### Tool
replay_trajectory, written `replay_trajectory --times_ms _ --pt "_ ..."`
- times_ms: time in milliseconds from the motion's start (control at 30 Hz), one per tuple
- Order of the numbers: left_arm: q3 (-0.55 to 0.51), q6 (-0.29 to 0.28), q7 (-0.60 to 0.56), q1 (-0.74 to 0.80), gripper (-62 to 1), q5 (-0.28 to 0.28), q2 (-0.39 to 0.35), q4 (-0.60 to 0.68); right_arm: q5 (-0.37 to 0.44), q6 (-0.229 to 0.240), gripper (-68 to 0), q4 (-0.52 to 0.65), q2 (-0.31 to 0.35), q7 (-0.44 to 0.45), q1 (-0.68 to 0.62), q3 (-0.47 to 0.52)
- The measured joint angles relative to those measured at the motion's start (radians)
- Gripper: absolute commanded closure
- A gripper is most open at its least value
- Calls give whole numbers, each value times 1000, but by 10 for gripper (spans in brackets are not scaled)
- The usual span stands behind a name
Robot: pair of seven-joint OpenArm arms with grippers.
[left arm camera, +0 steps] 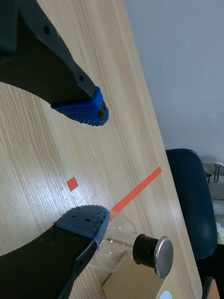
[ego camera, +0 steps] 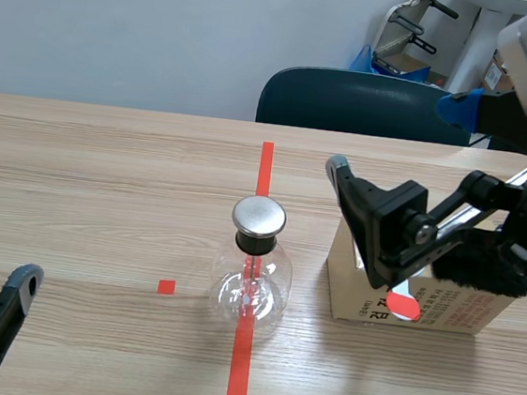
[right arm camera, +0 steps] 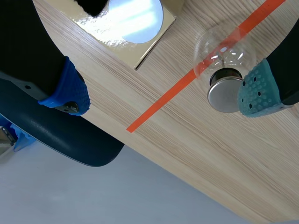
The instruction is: Do the electroscope experiment
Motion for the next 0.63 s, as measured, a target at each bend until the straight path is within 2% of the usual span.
replay_trajectory --times_ms 167,633 --pt "16 32 0 0 -386 0 -4 0 0 0 -679 0 0 0 0 0" --pt "40 37 -7 0 -386 0 -29 -1 0 0 -679 0 0 -3 0 0"
